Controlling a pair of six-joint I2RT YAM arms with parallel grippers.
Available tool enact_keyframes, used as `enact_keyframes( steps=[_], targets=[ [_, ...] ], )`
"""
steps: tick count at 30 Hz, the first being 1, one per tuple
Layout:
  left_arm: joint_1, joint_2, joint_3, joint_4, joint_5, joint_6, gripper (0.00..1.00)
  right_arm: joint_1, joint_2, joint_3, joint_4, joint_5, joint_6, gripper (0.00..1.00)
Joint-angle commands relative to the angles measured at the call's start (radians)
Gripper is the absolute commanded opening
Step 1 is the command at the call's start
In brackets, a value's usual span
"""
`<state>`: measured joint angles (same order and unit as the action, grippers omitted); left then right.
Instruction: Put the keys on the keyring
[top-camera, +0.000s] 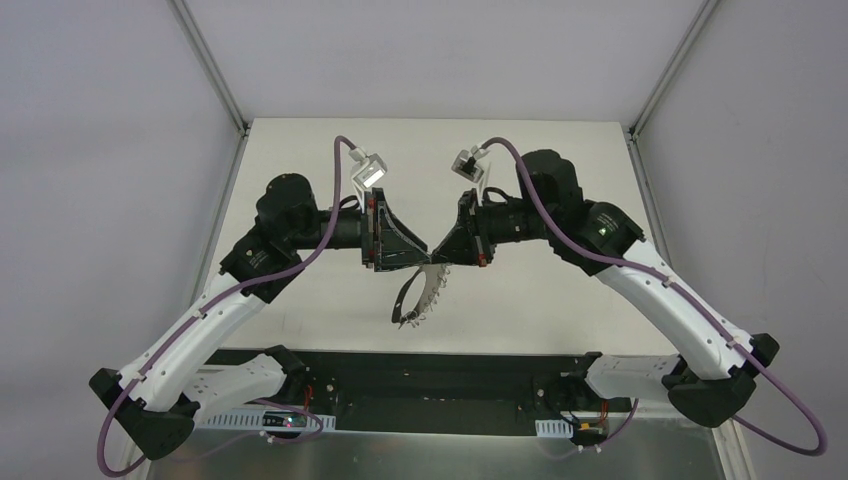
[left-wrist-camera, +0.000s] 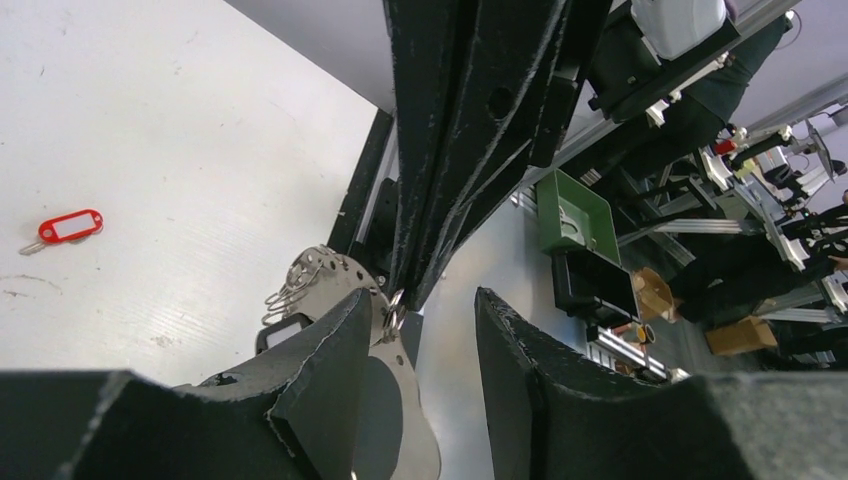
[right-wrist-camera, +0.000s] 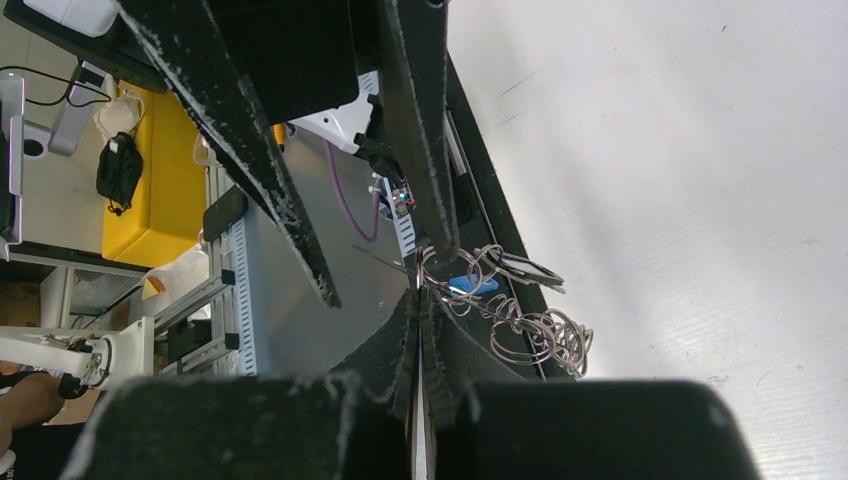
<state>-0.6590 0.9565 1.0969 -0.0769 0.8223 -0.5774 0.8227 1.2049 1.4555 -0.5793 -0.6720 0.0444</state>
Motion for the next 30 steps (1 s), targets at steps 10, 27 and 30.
enact_keyframes(
  steps=[10, 27, 30],
  targets=[
    [0.006, -0.024, -0.008, 0.073, 0.086, -0.003, 0.31, 0.006, 0.004, 0.074, 0.067, 0.000, 0.017, 0.00],
    [0.006, -0.018, -0.011, 0.072, 0.074, -0.002, 0.00, 0.013, -0.025, 0.052, 0.049, 0.002, 0.006, 0.00],
    [0.006, -0.022, -0.011, 0.072, 0.062, 0.003, 0.00, 0.013, -0.042, 0.036, 0.039, 0.002, 0.001, 0.00]
  ],
)
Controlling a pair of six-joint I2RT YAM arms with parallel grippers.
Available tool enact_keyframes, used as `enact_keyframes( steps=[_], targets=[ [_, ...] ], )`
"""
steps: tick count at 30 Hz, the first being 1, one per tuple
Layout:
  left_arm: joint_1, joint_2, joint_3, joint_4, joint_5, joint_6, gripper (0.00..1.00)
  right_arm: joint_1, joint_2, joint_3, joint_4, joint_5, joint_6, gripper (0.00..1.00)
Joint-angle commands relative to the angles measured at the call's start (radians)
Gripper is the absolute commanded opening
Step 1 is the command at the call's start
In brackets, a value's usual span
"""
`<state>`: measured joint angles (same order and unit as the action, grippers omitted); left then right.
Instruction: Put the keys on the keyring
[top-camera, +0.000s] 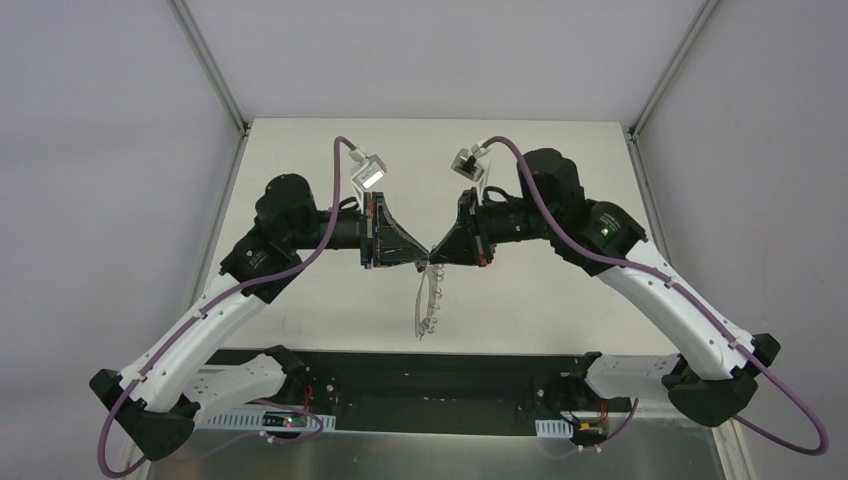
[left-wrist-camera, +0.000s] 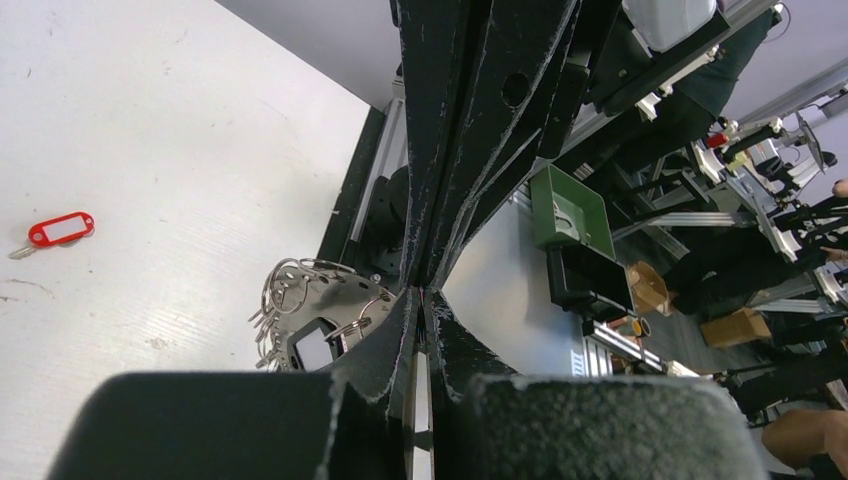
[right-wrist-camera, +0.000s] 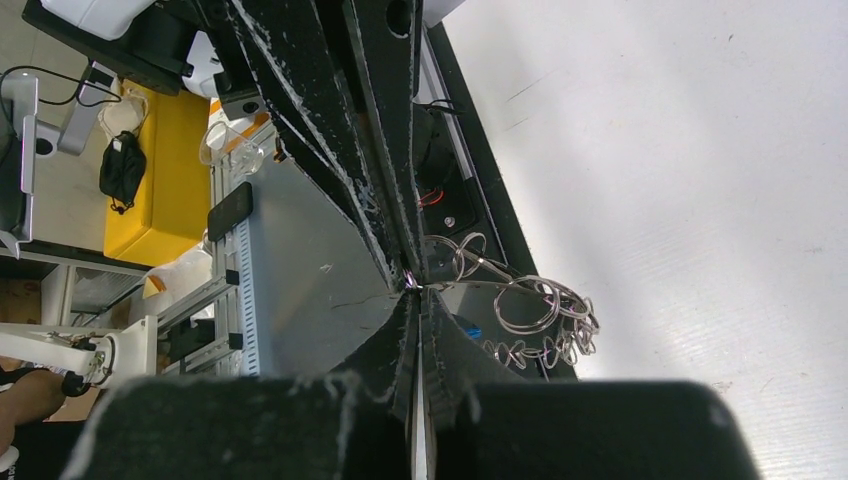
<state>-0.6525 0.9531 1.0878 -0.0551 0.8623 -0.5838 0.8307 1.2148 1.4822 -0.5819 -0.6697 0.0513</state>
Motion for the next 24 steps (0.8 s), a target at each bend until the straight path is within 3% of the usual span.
enact_keyframes(
  steps=[1, 4, 8, 13, 24],
  targets=[
    [-0.001, -0.020, 0.001, 0.051, 0.021, 0.011, 0.00, 0.005, -0.060, 0.004, 0.041, -0.001, -0.007, 0.00],
    [-0.001, -0.028, 0.000, 0.082, 0.020, 0.013, 0.00, 0.006, -0.084, -0.010, 0.040, -0.003, -0.012, 0.03],
    [-0.001, -0.034, -0.008, 0.121, 0.023, 0.001, 0.00, 0.004, -0.124, -0.027, 0.040, 0.011, -0.023, 0.25],
    [-0.002, -0.035, -0.020, 0.166, 0.030, -0.018, 0.00, 0.005, -0.165, -0.044, 0.042, 0.046, -0.030, 0.40],
    [-0.002, -0.040, -0.038, 0.250, 0.047, -0.051, 0.00, 0.006, -0.158, -0.067, 0.071, 0.048, 0.025, 0.47]
  ],
)
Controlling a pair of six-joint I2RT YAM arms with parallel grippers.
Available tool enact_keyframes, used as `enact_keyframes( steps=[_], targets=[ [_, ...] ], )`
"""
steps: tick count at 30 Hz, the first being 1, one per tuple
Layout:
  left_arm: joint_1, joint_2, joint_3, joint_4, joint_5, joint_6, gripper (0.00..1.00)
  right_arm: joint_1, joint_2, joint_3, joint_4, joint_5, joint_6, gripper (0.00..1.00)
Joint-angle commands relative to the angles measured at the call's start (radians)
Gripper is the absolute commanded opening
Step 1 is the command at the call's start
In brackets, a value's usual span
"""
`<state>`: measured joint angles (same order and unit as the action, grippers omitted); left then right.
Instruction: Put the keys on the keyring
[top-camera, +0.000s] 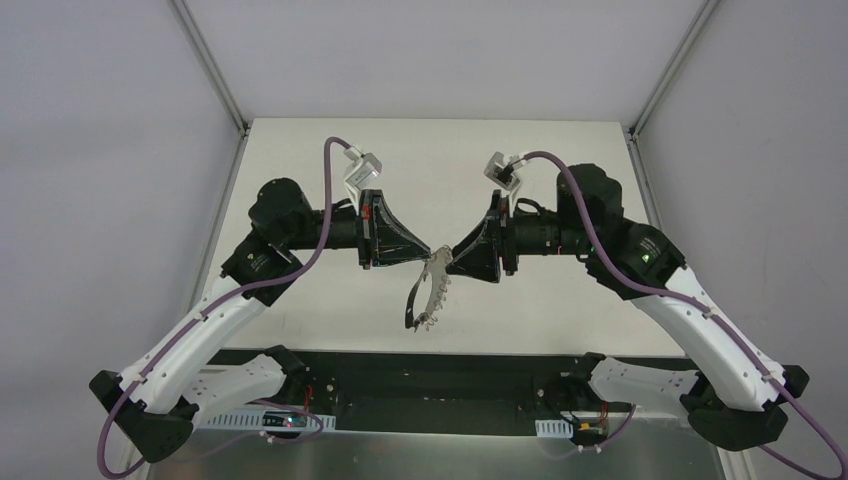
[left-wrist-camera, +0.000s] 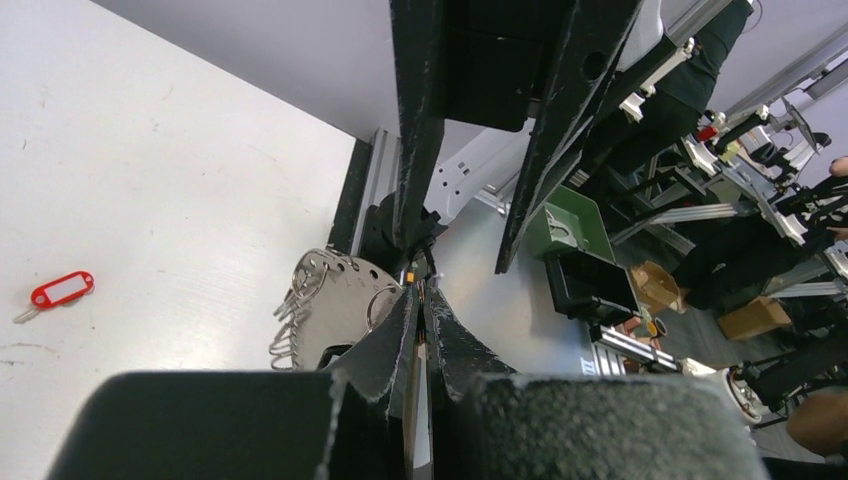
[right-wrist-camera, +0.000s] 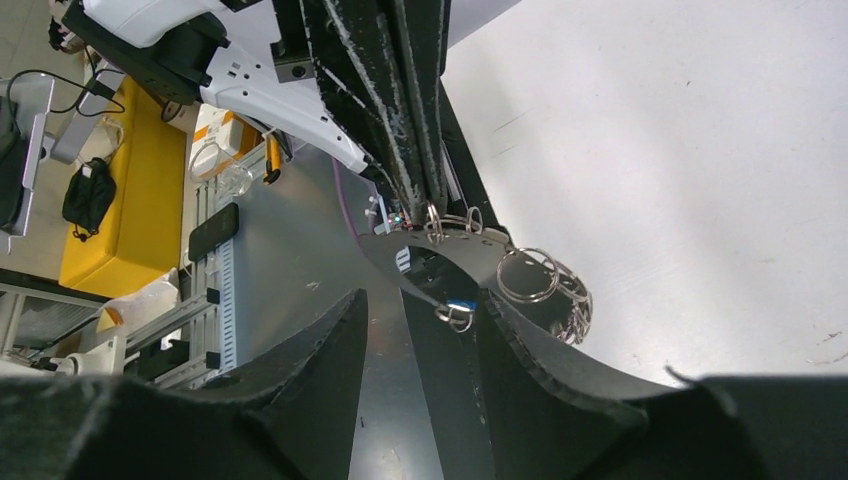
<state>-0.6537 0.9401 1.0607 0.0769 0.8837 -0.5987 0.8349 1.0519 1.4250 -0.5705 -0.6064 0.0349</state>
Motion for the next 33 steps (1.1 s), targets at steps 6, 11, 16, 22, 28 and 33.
enact_keyframes(
  steps=[6, 11, 16, 22, 28, 33],
  targets=[
    [-0.001, -0.046, -0.039, 0.192, 0.003, -0.069, 0.00, 0.003, -0.030, -0.097, 0.229, -0.019, 0.154, 0.47],
    [-0.001, -0.060, -0.058, 0.212, -0.010, -0.080, 0.00, 0.002, -0.024, -0.100, 0.289, -0.017, 0.202, 0.44],
    [-0.002, -0.065, -0.069, 0.213, -0.004, -0.082, 0.00, 0.003, -0.023, -0.071, 0.261, -0.012, 0.191, 0.43],
    [-0.001, -0.071, -0.069, 0.181, -0.006, -0.043, 0.00, 0.002, -0.006, -0.012, 0.159, 0.025, 0.197, 0.49],
    [-0.002, -0.074, -0.062, 0.154, 0.003, -0.012, 0.00, 0.002, -0.021, -0.008, 0.086, 0.045, 0.135, 0.55],
    [-0.001, -0.069, -0.044, 0.129, 0.035, 0.002, 0.00, 0.001, 0.001, 0.024, -0.019, 0.029, -0.006, 0.59]
  ],
)
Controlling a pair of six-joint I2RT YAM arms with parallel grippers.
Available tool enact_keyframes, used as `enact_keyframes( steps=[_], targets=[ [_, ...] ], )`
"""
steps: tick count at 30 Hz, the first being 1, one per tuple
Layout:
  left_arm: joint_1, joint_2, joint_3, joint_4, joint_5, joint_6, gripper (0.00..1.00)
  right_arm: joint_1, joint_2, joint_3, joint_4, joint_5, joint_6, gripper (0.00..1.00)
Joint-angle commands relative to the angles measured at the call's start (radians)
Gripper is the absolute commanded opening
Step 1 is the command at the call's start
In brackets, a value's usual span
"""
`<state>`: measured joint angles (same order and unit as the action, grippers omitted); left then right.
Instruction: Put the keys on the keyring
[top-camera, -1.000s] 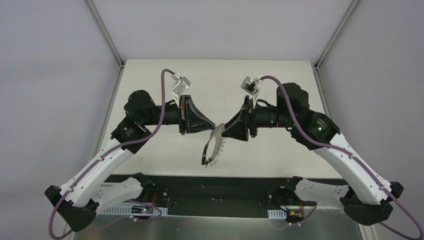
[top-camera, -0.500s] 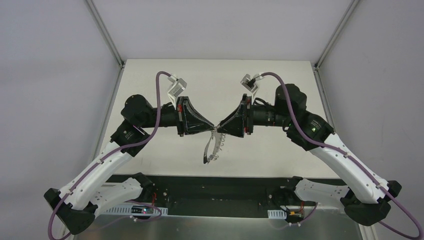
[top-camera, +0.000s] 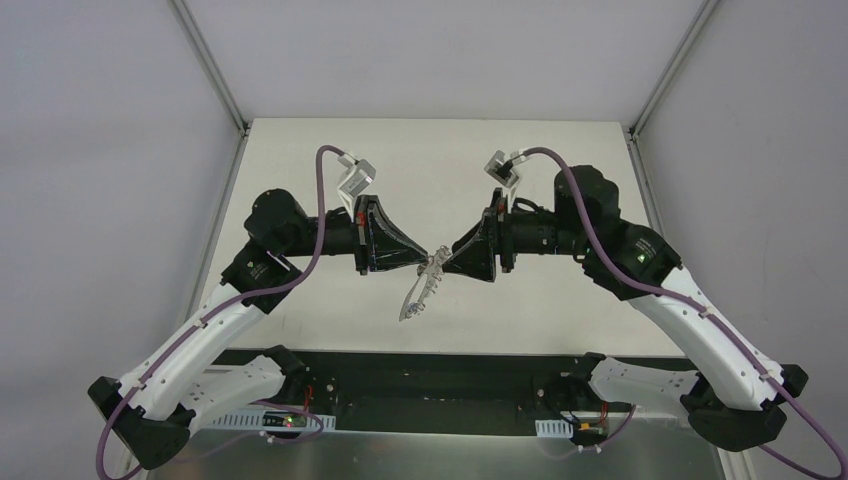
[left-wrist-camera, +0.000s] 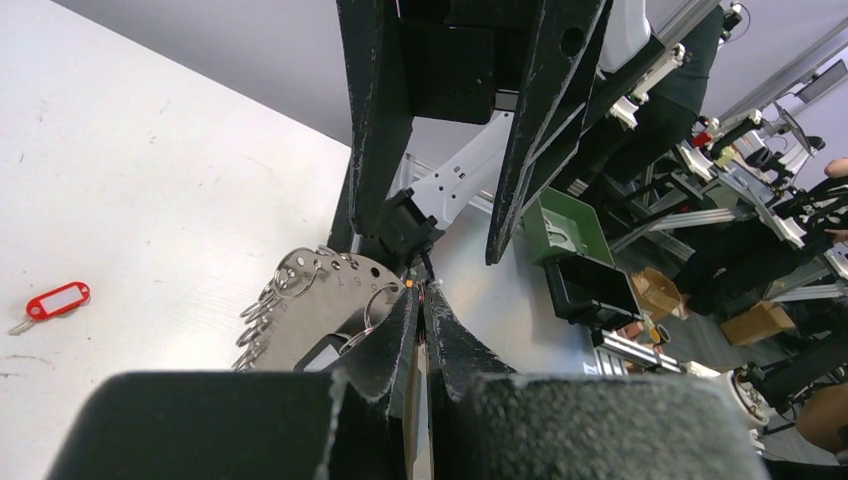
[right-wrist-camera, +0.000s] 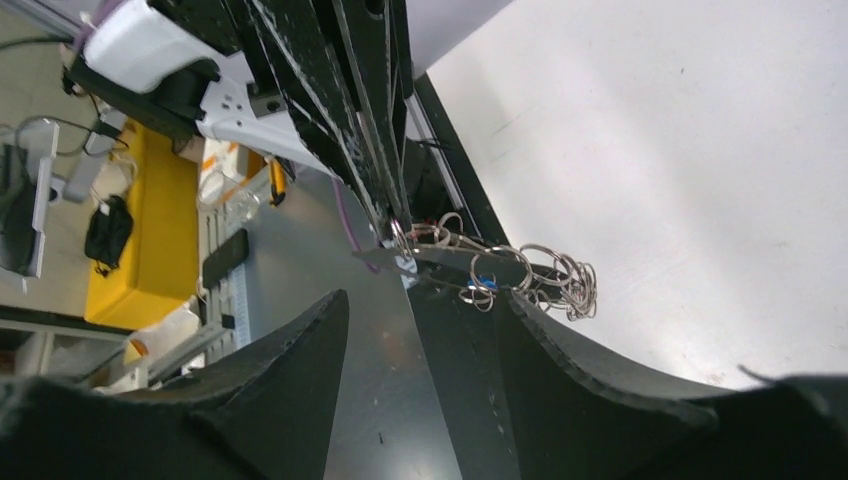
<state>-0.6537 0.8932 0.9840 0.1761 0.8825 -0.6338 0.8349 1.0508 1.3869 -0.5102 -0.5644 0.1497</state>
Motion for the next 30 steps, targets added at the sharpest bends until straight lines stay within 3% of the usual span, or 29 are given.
enact_keyframes(
  steps=[1, 9, 16, 25, 30],
  targets=[
    [-0.001, -0.023, 0.035, 0.026, 0.041, 0.039, 0.00, 0.002, 0.003, 0.065, -0.088, -0.021, -0.153, 0.60],
    [-0.001, -0.024, 0.058, 0.000, 0.113, 0.038, 0.00, 0.002, 0.014, 0.099, -0.170, -0.025, -0.435, 0.68],
    [-0.002, -0.028, 0.062, 0.000, 0.149, 0.028, 0.00, 0.003, 0.073, 0.158, -0.216, -0.124, -0.514, 0.70],
    [-0.002, -0.027, 0.066, -0.005, 0.131, 0.012, 0.00, 0.019, 0.081, 0.211, -0.196, -0.237, -0.473, 0.65],
    [-0.002, -0.008, 0.069, -0.007, 0.060, -0.036, 0.00, 0.022, 0.061, 0.160, -0.073, -0.171, -0.302, 0.61]
  ],
)
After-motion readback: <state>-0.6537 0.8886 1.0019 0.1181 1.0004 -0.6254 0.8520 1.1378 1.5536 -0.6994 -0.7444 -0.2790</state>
